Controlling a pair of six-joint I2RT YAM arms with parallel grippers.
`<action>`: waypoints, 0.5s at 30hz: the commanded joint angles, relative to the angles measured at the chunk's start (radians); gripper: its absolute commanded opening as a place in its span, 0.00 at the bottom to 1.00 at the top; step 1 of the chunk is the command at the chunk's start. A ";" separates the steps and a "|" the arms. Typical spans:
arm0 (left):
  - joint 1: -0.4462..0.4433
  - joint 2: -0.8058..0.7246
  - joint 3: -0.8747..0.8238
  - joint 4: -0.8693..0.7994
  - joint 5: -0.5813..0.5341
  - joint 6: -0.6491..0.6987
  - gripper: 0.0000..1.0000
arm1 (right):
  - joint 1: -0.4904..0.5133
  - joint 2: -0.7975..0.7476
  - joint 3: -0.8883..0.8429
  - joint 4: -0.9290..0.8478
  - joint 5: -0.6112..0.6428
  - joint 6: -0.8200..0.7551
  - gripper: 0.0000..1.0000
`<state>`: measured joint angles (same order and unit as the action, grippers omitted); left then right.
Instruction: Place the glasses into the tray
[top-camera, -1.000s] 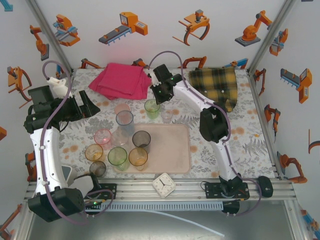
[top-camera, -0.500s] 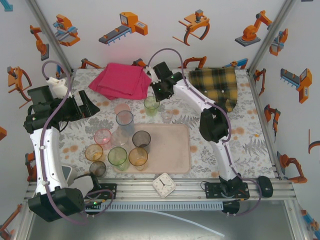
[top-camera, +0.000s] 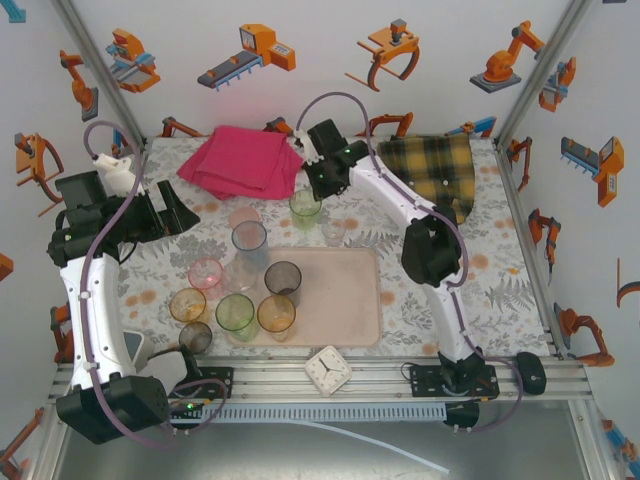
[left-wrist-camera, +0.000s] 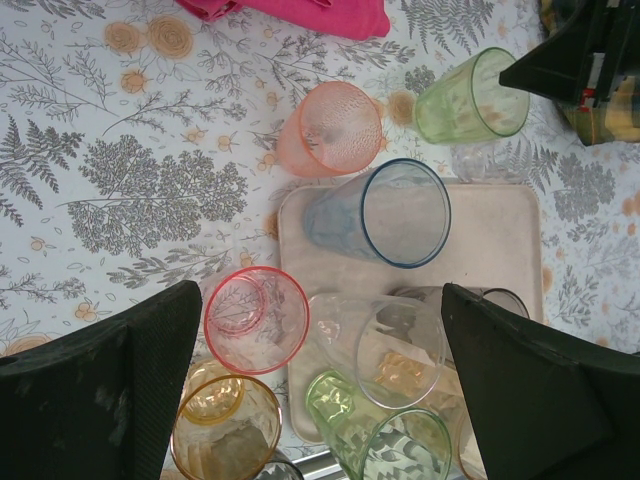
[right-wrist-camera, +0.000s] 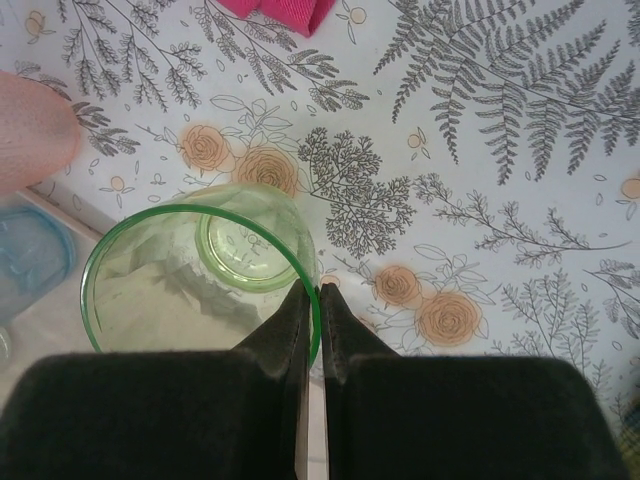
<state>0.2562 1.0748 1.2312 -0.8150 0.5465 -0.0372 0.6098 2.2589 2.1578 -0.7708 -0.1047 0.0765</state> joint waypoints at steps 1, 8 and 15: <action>0.005 -0.008 -0.007 0.017 0.014 0.008 0.97 | 0.008 -0.108 -0.013 -0.008 0.022 -0.017 0.08; 0.004 -0.025 -0.008 0.017 0.016 0.007 0.97 | 0.050 -0.167 -0.044 -0.026 0.050 -0.022 0.08; 0.005 -0.038 -0.018 0.022 0.023 0.002 0.97 | 0.094 -0.206 -0.094 -0.038 0.071 -0.013 0.08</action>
<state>0.2562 1.0576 1.2274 -0.8127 0.5472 -0.0372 0.6895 2.1033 2.0926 -0.7906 -0.0574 0.0731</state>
